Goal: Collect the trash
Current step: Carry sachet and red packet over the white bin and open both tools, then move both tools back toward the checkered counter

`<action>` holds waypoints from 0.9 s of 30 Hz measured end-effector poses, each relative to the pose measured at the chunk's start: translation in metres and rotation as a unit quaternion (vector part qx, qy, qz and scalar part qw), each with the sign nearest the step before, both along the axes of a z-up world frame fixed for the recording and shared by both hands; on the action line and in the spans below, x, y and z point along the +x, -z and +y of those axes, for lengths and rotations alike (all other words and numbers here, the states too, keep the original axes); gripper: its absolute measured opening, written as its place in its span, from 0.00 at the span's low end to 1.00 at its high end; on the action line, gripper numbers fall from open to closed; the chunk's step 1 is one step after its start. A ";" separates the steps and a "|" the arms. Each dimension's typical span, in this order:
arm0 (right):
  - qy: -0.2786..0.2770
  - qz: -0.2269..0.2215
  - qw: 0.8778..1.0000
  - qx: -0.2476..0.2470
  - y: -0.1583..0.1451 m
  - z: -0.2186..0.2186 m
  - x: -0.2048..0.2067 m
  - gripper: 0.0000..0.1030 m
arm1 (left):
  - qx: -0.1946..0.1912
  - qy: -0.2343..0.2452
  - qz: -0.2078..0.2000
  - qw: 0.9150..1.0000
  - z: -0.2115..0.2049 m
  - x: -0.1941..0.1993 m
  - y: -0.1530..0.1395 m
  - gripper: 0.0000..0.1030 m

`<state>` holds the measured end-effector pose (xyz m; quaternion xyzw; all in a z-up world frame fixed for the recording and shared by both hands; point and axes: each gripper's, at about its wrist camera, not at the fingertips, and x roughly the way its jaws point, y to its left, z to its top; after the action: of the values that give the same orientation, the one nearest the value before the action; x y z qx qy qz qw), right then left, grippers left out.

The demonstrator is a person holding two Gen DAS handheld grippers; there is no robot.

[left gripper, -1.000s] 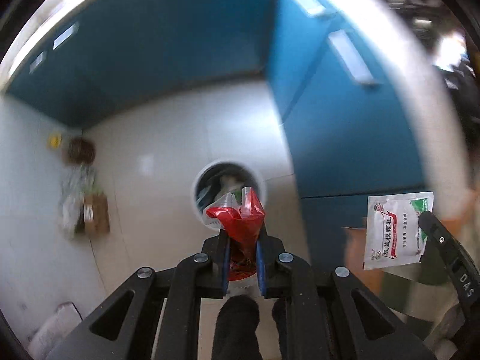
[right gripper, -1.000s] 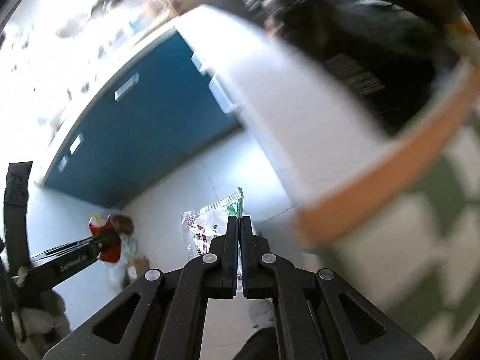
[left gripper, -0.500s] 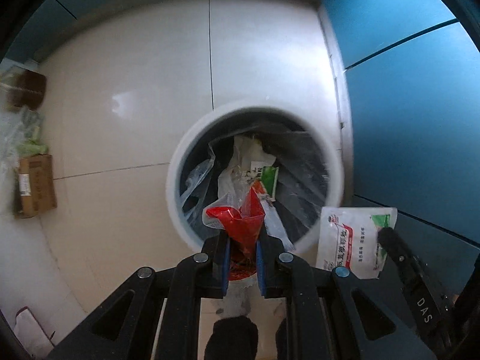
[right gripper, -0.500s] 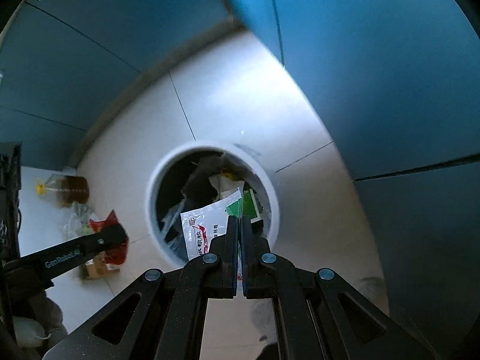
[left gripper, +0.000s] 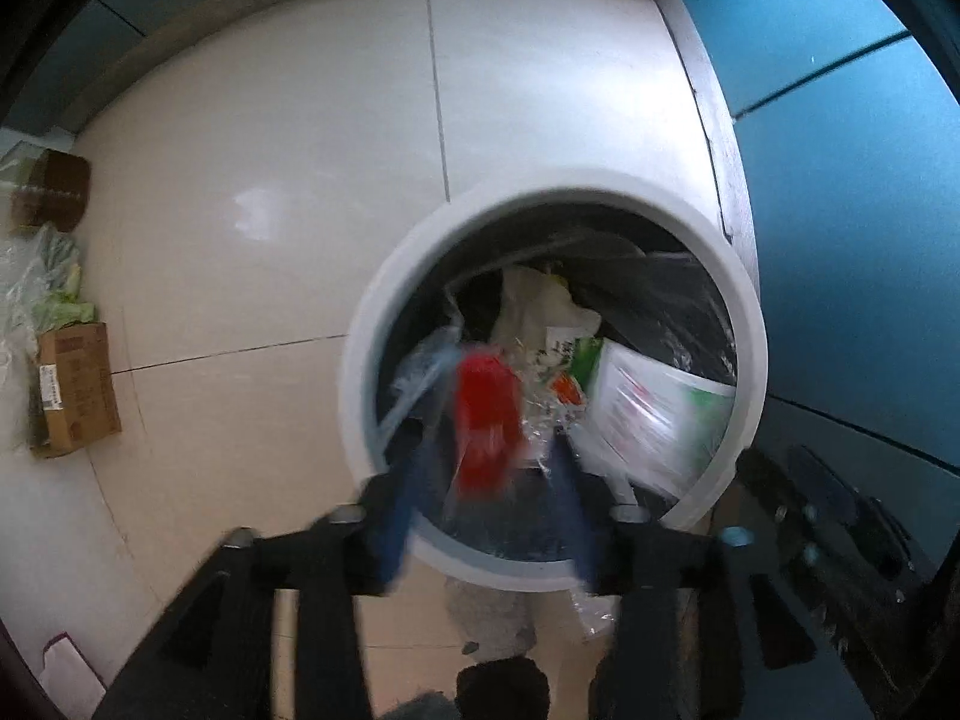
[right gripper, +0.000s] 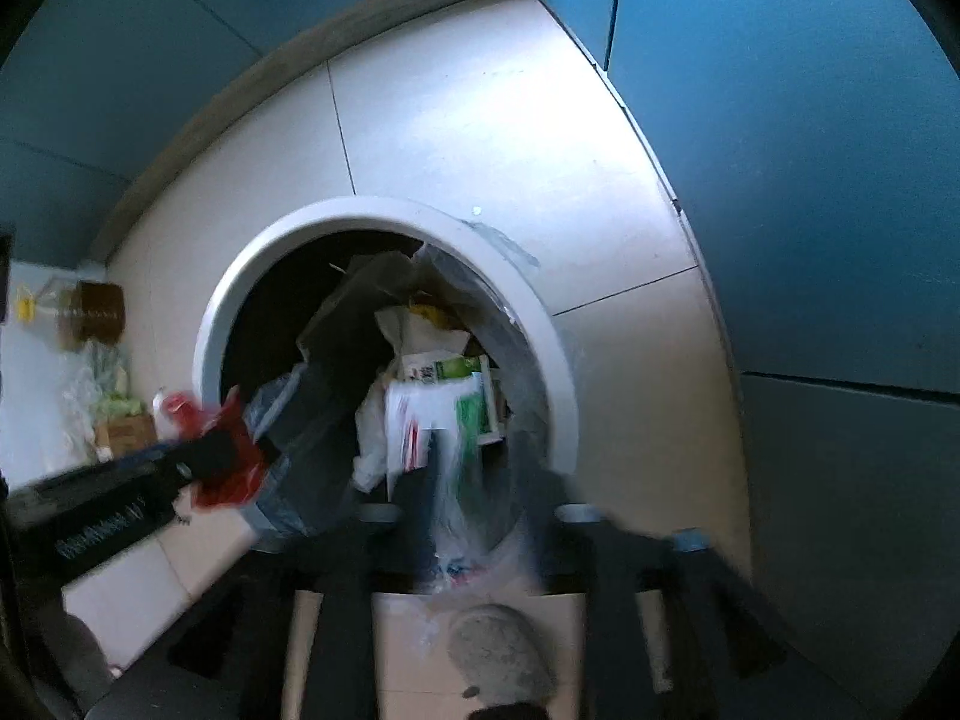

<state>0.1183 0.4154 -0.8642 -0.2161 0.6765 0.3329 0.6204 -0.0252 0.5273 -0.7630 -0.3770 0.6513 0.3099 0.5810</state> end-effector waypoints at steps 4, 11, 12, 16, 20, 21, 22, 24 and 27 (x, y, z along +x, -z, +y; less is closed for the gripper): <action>-0.017 -0.019 1.000 -0.005 -0.019 -0.007 -0.003 0.84 | 0.036 0.001 0.005 0.999 -0.001 -0.010 -0.025 0.94; -0.034 -0.045 0.998 -0.005 -0.080 -0.019 -0.016 1.00 | 0.091 -0.003 0.012 0.996 -0.017 -0.029 -0.086 0.97; -0.034 -0.047 0.998 -0.005 -0.089 -0.021 -0.017 1.00 | 0.096 -0.005 0.014 0.995 -0.020 -0.032 -0.096 0.97; -0.040 -0.062 0.997 -0.004 -0.143 -0.031 -0.023 1.00 | 0.125 -0.009 0.023 0.992 -0.032 -0.041 -0.145 0.97; -0.051 -0.078 0.996 0.006 -0.213 -0.045 -0.029 1.00 | 0.143 -0.015 0.021 0.989 -0.051 -0.053 -0.205 0.97; -0.053 -0.081 0.995 0.010 -0.230 -0.048 -0.031 1.00 | 0.146 -0.017 0.018 0.989 -0.056 -0.055 -0.220 0.97; -0.056 -0.085 0.995 0.014 -0.251 -0.051 -0.033 1.00 | 0.150 -0.019 0.015 0.988 -0.061 -0.057 -0.234 0.97; -0.062 -0.092 0.994 0.026 -0.291 -0.059 -0.037 1.00 | 0.158 -0.019 0.011 0.987 -0.072 -0.060 -0.264 0.97; -0.067 -0.101 0.992 0.040 -0.344 -0.071 -0.043 1.00 | 0.172 -0.020 0.005 0.985 -0.090 -0.066 -0.309 0.97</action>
<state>0.0757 0.3444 -0.5207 -0.2684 0.5804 0.3775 0.6697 -0.0913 0.4372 -0.4543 -0.2830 0.5838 0.4308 0.6272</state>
